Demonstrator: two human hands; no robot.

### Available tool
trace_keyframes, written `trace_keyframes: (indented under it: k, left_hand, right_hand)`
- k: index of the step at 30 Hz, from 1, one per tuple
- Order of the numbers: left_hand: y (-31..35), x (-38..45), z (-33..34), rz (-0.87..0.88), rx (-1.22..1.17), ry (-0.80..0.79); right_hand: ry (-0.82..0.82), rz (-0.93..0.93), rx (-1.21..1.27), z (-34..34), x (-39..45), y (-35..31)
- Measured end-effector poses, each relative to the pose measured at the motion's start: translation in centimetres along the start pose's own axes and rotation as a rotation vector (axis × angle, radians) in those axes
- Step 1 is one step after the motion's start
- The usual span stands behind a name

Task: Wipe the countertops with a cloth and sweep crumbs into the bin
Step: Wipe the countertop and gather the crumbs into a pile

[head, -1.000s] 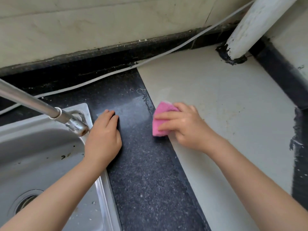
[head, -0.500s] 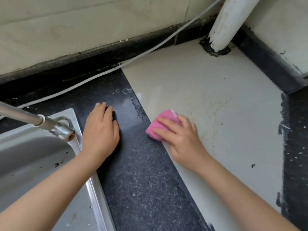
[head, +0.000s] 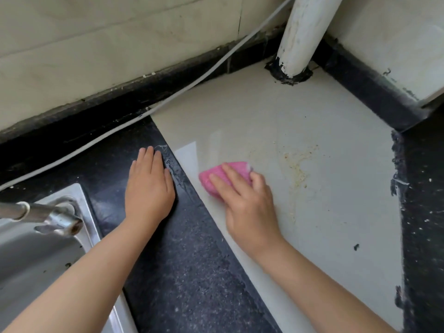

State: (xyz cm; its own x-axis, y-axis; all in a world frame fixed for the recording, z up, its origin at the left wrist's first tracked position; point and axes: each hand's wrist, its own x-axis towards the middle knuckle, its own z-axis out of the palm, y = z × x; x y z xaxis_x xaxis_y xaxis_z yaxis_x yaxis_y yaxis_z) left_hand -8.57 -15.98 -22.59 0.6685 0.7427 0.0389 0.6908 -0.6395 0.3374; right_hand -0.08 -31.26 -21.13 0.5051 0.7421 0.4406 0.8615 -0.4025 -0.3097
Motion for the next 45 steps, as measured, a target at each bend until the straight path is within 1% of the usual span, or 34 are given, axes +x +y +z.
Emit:
trace_keyframes:
  k: [2,4,7,10,12,13,14,15,16,18,19,20,21,22,25,26,28,29,30,31,32,33,35,36,37,39,41,43,45]
  left_hand:
    - [-0.1,-0.1,0.1,-0.013,-0.027,0.031]
    - [0.0,-0.2,0.1,-0.034,-0.043,0.038]
    - [-0.1,-0.2,0.2,-0.027,-0.037,0.048]
    - [-0.1,-0.1,0.4,-0.021,-0.008,0.045]
    - [-0.1,0.1,0.3,-0.030,-0.001,0.034]
    - [-0.1,0.1,0.3,-0.034,-0.001,0.032]
    - [0.0,0.1,0.3,-0.037,-0.005,0.033]
    - [-0.1,0.2,0.2,-0.037,-0.005,0.037]
    - [-0.1,0.2,0.4,-0.040,-0.009,0.037]
    - [-0.1,0.2,0.3,-0.042,-0.016,0.052]
    - [-0.1,0.2,0.4,-0.045,-0.018,0.054]
    - [-0.1,0.2,0.4,-0.048,-0.018,0.049]
    - [-0.1,0.2,0.4,-0.051,-0.016,0.043]
    - [-0.1,0.2,0.3,-0.053,-0.016,0.040]
    - [-0.1,0.2,0.4,-0.051,-0.016,0.052]
    - [-0.1,0.2,0.4,-0.053,-0.017,0.056]
    - [-0.1,0.2,0.4,-0.054,-0.020,0.065]
    - [0.0,0.2,0.3,-0.052,-0.021,0.068]
    - [0.0,0.3,0.3,-0.052,-0.020,0.071]
    - [0.0,0.3,0.3,-0.054,-0.020,0.074]
    - [0.0,0.3,0.3,-0.058,-0.023,0.076]
    - [-0.1,0.4,0.3,-0.059,-0.026,0.079]
    - [-0.2,0.4,0.4,-0.042,-0.027,0.087]
    - [-0.2,0.5,0.5,-0.027,-0.023,0.093]
    - [-0.3,0.5,0.5,-0.018,-0.018,0.094]
    - [-0.2,0.5,0.5,-0.032,-0.012,0.089]
    - [-0.1,0.5,0.4,-0.045,-0.010,0.083]
    - [0.0,0.5,0.3,-0.039,-0.009,0.081]
    - [-0.1,0.4,0.2,-0.036,-0.006,0.079]
  right_hand:
    - [-0.064,-0.038,-0.022,2.0,0.7,-1.2]
    - [-0.067,-0.031,-0.105,3.0,1.8,0.1]
    - [-0.064,0.099,-0.202,2.2,3.5,4.5]
    - [0.010,0.261,-0.188,0.5,4.4,8.8]
    - [0.097,0.254,-0.150,0.0,4.6,8.6]
    - [0.126,0.216,-0.131,0.1,4.7,7.2]
    - [0.118,0.172,-0.104,0.5,4.8,5.3]
    - [0.078,0.126,-0.070,1.1,5.2,3.2]
    - [0.000,0.089,-0.036,1.7,5.5,1.4]
    - [-0.185,0.050,0.008,3.1,6.5,-1.0]
    - [-0.295,0.071,0.029,3.6,7.0,-0.8]
    - [-0.385,0.114,0.025,3.8,7.5,0.2]
    - [-0.430,0.176,-0.002,3.8,7.8,1.6]
    - [-0.428,0.241,-0.040,3.3,8.0,3.2]
    - [-0.360,0.482,-0.180,0.7,7.6,8.6]
    - [-0.341,0.566,-0.196,-0.5,7.4,10.0]
    - [-0.225,0.665,-0.169,-1.7,7.3,11.0]
    - [-0.131,0.640,-0.131,-1.8,7.4,10.1]
    - [-0.056,0.539,-0.094,-1.3,7.8,8.5]
    - [0.000,0.404,-0.076,-0.7,8.1,6.4]
    - [-0.008,0.254,-0.062,0.2,8.5,4.1]
    - [-0.077,0.116,-0.026,1.2,8.9,1.8]
    - [-0.342,-0.044,0.083,3.8,9.5,-1.2]
    - [-0.475,-0.068,0.119,4.7,9.9,-1.7]
    - [-0.544,-0.064,0.113,5.3,10.6,-1.4]
    - [-0.545,0.004,0.056,5.5,11.8,0.6]
    - [-0.490,0.163,-0.048,4.9,12.3,4.0]
    - [-0.444,0.360,-0.150,3.1,11.9,7.6]
    - [-0.401,0.493,-0.214,1.0,11.2,9.9]
